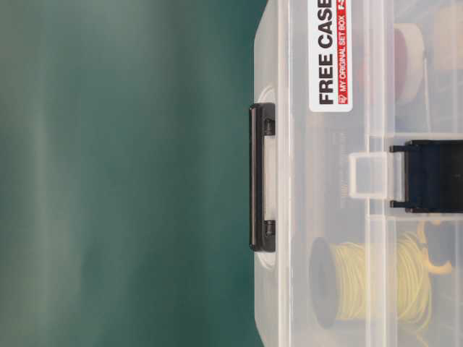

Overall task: Open the tool box with both arms.
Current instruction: 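Move both grippers inward to the left and right sides of the lid, then grip the lid edges with both grippers and start lifting upward, then lift and swing the lid back away from the box with both grippers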

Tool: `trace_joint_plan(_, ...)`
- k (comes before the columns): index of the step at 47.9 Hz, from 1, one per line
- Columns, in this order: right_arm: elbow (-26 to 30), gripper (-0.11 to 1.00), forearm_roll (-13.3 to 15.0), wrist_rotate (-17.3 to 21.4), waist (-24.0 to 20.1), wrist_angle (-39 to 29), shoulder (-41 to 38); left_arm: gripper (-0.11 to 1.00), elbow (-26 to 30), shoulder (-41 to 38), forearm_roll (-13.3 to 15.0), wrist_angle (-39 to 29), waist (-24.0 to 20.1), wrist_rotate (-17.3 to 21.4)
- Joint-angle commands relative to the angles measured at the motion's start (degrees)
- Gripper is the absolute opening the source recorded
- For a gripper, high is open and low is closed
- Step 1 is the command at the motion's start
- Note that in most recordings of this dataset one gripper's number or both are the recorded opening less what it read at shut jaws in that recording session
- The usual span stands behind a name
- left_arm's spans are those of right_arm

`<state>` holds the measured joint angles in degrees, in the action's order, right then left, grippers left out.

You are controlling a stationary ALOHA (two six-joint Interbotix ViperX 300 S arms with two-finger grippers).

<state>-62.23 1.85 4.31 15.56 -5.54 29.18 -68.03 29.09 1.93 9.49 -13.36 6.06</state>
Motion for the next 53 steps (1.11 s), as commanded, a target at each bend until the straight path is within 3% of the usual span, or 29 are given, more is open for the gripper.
trace_joint_plan(1, 2.46, 0.84, -0.18, 0.62, -0.09, 1.49, 0.62, 0.9, 2.37, 1.14, 0.09, 0.62, 0.09, -0.18)
trace_joint_plan(14, 3.25, 0.84, -0.09, 0.79, -0.09, 0.97, 4.57, 0.9, 3.43, 4.31, 0.09, 0.35, 0.09, 0.09)
trace_joint_plan(31, 3.34, 0.84, 0.44, 0.7, 0.09, 1.05, 10.63, 0.9, 3.87, 8.17, 0.09, 0.35, -2.64, 3.96)
trace_joint_plan(53, 3.87, 0.84, 0.44, 0.79, 2.81, 1.49, 11.07, 0.9, 4.22, 9.84, 0.09, 0.26, -5.45, 5.36)
